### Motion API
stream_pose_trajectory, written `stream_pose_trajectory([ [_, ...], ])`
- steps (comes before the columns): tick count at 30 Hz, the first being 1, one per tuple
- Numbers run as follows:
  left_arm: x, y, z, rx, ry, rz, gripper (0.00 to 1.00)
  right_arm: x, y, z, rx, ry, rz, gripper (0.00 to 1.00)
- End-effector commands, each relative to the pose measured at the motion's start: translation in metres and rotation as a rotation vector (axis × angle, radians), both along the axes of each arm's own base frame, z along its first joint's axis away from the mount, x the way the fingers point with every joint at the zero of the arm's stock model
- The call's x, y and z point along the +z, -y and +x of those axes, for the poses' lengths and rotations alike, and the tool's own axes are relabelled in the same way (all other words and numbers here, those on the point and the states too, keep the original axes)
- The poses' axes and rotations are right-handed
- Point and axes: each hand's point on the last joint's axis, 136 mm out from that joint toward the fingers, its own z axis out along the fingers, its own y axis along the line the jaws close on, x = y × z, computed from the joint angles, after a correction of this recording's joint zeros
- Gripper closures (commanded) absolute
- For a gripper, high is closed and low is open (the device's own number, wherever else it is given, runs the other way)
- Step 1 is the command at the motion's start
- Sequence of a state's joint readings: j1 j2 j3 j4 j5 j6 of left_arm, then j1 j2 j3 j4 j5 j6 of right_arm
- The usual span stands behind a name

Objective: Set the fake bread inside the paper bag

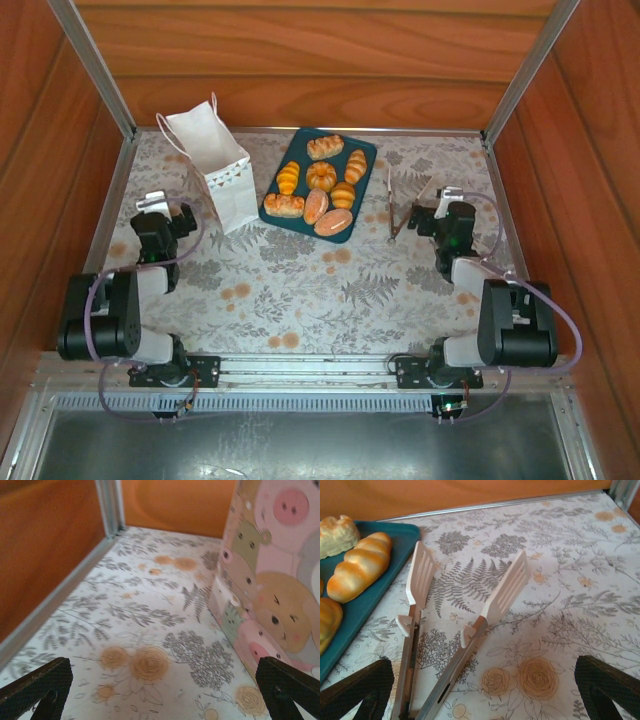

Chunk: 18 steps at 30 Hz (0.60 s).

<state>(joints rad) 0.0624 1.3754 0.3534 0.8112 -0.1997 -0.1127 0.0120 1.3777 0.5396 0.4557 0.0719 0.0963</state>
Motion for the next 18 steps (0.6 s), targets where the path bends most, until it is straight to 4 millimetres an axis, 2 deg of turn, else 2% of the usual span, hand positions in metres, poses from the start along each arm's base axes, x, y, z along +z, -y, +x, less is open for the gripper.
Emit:
stream_pose_trajectory([
  [1, 0.014, -0.021, -0.019, 0.158, 0.003, -0.052, 0.01, 0.003, 0.009, -0.006, -0.092, -0.126, 0.066, 0.0],
  [4, 0.031, -0.025, -0.031, 0.222, 0.011, -0.139, 0.04, 0.017, 0.027, -0.016, -0.275, -0.202, 0.171, 0.0],
  [8, 0.054, -0.024, -0.048, 0.284, 0.063, -0.277, 0.06, 0.047, 0.002, -0.016, -0.151, -0.168, 0.262, 0.0],
  [12, 0.077, -0.013, -0.058, 0.271, 0.097, -0.377, 0.06, 0.068, -0.023, -0.022, -0.014, -0.153, 0.331, 0.0],
  [15, 0.099, -0.002, -0.061, 0.236, 0.107, -0.423, 0.06, 0.075, -0.036, -0.029, 0.035, -0.177, 0.401, 0.0],
  [18, 0.118, 0.009, -0.062, 0.196, 0.078, -0.459, 0.06, 0.071, -0.048, -0.035, 0.048, -0.276, 0.489, 0.04],
])
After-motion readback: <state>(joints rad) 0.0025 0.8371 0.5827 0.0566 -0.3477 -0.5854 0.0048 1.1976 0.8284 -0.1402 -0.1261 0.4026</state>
